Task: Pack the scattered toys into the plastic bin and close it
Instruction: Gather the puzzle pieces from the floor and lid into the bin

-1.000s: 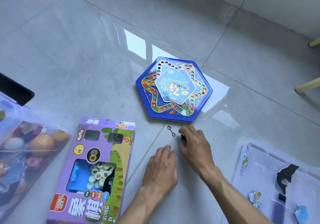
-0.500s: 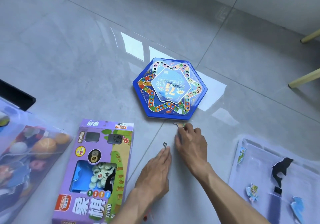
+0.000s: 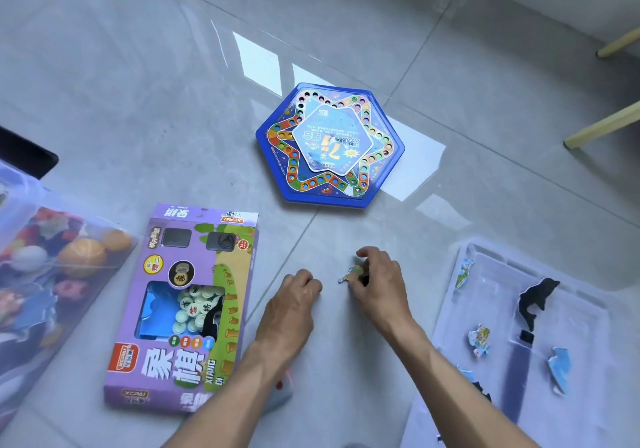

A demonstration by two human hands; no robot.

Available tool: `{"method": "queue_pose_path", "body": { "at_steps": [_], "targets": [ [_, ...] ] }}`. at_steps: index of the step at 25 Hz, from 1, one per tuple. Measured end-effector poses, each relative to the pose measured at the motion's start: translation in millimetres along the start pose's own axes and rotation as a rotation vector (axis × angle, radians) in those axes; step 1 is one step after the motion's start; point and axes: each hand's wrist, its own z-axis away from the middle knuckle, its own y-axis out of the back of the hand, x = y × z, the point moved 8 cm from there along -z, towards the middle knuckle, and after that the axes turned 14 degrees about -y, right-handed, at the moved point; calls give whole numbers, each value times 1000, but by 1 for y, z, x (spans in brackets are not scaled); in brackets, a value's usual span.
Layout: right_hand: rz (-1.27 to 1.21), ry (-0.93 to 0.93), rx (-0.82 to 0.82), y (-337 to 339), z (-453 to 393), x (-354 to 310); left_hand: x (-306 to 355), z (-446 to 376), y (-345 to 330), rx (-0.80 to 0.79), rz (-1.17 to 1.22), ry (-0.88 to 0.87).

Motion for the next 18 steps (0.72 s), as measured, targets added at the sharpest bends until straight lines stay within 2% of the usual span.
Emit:
{"method": "queue_pose_path", "body": {
  "at_steps": [3,7,9,13,16,18],
  "targets": [
    [-162,-135,-169,3,-5,8,-6,4,3,24,8,57],
    [-526,-256,-109,38,3,22,-5,11,3,33,54,126],
    [-423,-235,-118,46,12,30,-3,9,6,19,55,182],
    [86,1,-217,19,39,24,0,12,16,46,-23,263],
    [211,117,-151,5,44,13,-2,24,14,12,-95,292],
    [207,72,-133,7,39,15,-3,26,11,8,-108,288]
  ]
}}
